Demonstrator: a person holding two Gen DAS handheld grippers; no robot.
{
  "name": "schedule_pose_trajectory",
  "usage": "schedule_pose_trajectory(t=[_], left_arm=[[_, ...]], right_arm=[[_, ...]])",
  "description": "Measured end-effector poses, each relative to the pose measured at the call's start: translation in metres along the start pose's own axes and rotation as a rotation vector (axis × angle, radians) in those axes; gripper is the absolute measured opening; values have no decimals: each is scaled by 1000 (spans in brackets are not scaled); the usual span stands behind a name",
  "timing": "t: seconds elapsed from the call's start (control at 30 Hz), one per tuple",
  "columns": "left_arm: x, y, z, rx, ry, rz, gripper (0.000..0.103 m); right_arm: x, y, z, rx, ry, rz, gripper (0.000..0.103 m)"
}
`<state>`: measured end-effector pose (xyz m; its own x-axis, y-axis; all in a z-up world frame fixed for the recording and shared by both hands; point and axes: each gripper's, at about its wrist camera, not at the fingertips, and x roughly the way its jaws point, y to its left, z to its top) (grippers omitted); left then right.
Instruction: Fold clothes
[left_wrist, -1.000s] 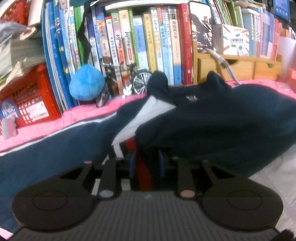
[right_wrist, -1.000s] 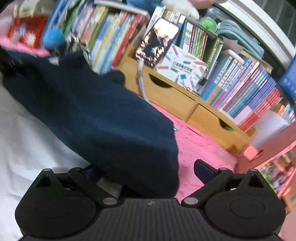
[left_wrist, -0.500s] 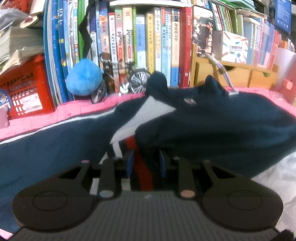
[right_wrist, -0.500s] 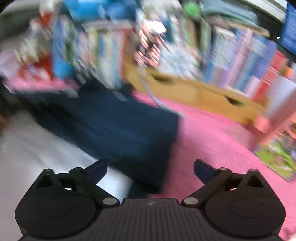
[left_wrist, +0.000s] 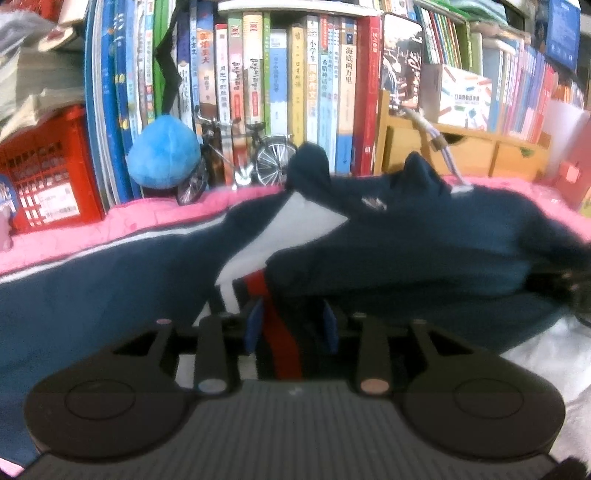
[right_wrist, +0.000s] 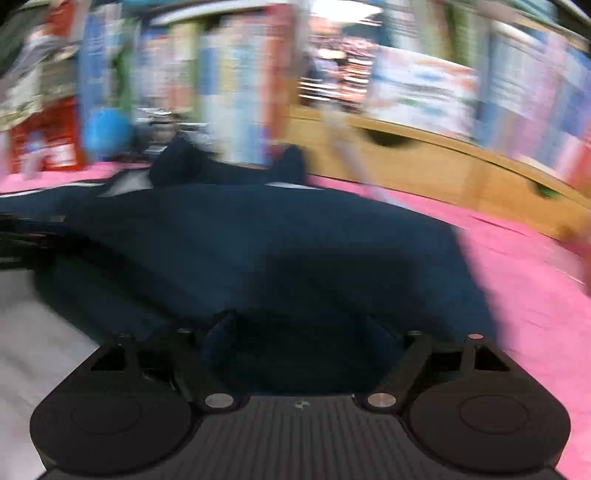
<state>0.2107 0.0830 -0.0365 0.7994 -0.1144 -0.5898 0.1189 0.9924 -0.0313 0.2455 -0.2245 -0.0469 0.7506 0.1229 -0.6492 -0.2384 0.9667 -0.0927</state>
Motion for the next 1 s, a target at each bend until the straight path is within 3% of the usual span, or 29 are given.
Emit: schedule_pose_trajectory(t=[0.17,0.2,0.23,0.3,0.33,0.43,0.53,0.63,0.77,0.87,1.0], left_arm=[[-1,7,0,-42,-4,-37,36],[-1,5,0,-35,-3,-32,36],[-1,4,0,-28,-2,-29,37],[-1,1,0,-12,1,-28,42],[-1,0,1,-5,2,-27,45],[0,-4,1,17,6,-26,47],[0,-4,1,18,7,-27,47],[0,-3,1,8,6,-33,47],[0,-2,2,3,6,-36,47],[-1,2,2,-18,4,-52,47],[-1,3,2,-24,5,-56,47]], right_arm=[[-3,-79,-6,118,63,-243,82],[-4,-86,-2,142,75,-290,79],[-7,-88,4,161,74,-326,57],[-13,-93,17,199,72,-400,51],[-17,-89,24,217,50,-372,53],[-22,-55,46,251,-58,-90,59],[5,4,58,184,-45,119,60],[39,57,59,96,13,203,60],[64,79,59,1,11,139,60],[70,45,65,35,29,68,59],[78,-32,69,183,69,-110,65]])
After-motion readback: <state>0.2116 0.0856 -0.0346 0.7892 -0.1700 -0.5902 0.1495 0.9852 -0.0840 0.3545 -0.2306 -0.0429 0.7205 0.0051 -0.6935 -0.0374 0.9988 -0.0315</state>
